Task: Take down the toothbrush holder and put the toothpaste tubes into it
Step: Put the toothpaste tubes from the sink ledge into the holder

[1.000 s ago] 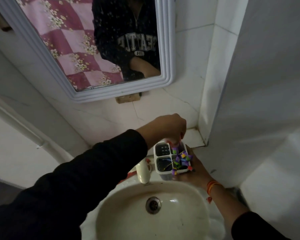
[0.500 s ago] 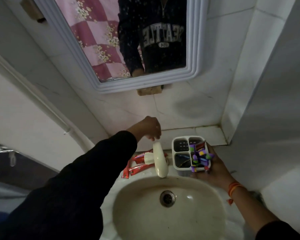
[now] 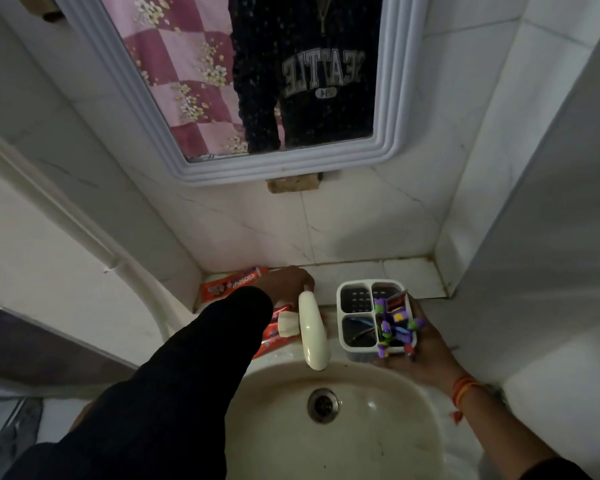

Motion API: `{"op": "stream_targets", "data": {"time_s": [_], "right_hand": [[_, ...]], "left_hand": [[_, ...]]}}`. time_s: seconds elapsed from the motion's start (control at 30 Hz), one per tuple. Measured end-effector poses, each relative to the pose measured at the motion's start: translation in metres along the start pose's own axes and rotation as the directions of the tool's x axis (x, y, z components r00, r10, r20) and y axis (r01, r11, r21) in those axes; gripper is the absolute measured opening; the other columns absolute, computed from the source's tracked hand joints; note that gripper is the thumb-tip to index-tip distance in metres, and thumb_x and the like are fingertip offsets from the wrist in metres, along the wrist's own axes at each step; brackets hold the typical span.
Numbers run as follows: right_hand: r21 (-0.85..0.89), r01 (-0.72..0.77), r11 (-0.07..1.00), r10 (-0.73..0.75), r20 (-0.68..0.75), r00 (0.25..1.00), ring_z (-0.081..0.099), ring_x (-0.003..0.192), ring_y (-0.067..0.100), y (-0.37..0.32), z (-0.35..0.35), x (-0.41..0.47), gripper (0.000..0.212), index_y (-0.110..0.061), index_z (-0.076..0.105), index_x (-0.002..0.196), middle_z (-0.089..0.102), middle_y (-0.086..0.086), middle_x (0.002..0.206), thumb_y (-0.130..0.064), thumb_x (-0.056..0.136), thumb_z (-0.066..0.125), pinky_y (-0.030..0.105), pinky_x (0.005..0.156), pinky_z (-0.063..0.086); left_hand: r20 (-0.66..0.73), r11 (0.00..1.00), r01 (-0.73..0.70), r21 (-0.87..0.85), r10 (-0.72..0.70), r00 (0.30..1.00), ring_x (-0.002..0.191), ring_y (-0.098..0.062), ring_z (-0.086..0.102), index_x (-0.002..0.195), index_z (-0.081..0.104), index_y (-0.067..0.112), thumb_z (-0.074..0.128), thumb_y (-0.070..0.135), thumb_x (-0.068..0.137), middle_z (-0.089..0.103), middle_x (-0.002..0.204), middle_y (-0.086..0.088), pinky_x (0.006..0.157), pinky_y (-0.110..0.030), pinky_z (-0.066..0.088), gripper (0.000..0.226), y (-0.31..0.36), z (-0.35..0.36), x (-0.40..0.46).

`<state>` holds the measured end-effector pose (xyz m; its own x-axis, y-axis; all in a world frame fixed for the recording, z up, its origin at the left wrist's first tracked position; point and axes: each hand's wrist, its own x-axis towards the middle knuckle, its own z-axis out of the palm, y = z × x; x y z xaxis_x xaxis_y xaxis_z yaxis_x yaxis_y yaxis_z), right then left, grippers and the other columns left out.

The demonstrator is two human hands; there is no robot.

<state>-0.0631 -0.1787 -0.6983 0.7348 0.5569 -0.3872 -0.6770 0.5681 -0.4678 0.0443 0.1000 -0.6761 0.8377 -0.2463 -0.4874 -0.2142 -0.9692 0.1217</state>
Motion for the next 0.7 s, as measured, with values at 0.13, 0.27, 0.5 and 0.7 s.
{"op": "stream_targets", "data": {"time_s": [0.13, 0.27, 0.5, 0.7], "right_hand": [[-0.008, -0.049, 0.999, 0.049, 0.017, 0.999, 0.064, 0.092, 0.036, 0.0, 0.0, 0.0, 0.054, -0.01, 0.072, 0.107, 0.068, 0.018, 0.102, -0.044, 0.065, 0.078, 0.051, 0.076, 0.053], [0.022, -0.071, 0.997, 0.071, 0.0, 0.997, 0.059, 0.107, 0.038, 0.0, 0.005, -0.001, 0.074, -0.008, 0.057, 0.131, 0.061, 0.02, 0.117, -0.043, 0.07, 0.077, 0.052, 0.082, 0.049], [0.092, -0.021, 0.996, 0.021, 0.0, 1.0, 0.069, 0.065, 0.022, -0.002, 0.021, -0.015, 0.033, -0.008, 0.075, 0.088, 0.071, 0.008, 0.069, -0.031, 0.065, 0.079, 0.039, 0.065, 0.056], [0.078, -0.043, 0.996, 0.054, -0.148, 0.987, 0.048, 0.108, 0.033, 0.001, 0.018, -0.01, 0.053, -0.013, 0.06, 0.124, 0.057, 0.013, 0.108, -0.051, 0.087, 0.057, 0.047, 0.094, 0.038]], "left_hand": [[-0.076, 0.998, -0.051, -0.037, 0.049, 0.996, 0.089, -0.019, 0.07, 0.086, 0.075, 0.021, 0.078, 0.017, 0.08, 0.073, 0.093, 0.001, 0.085, -0.033, 0.058, 0.009, 0.015, -0.038, -0.003], [-0.309, 0.976, -0.183, -0.116, 0.139, 0.941, 0.095, -0.013, 0.073, 0.099, 0.082, 0.016, 0.078, 0.009, 0.079, 0.08, 0.1, 0.0, 0.089, -0.025, 0.056, 0.021, 0.039, -0.089, -0.026], [-0.699, 0.88, -0.442, -0.177, 0.204, 0.685, 0.074, -0.007, 0.072, 0.101, 0.082, 0.014, 0.082, 0.016, 0.08, 0.08, 0.091, 0.001, 0.075, -0.017, 0.057, 0.021, 0.099, -0.124, -0.076], [-0.612, 0.868, -0.463, -0.182, 0.269, 0.744, 0.07, 0.0, 0.069, 0.094, 0.083, 0.017, 0.084, 0.021, 0.078, 0.08, 0.087, 0.005, 0.075, -0.015, 0.058, 0.017, 0.138, -0.082, -0.073]]}}
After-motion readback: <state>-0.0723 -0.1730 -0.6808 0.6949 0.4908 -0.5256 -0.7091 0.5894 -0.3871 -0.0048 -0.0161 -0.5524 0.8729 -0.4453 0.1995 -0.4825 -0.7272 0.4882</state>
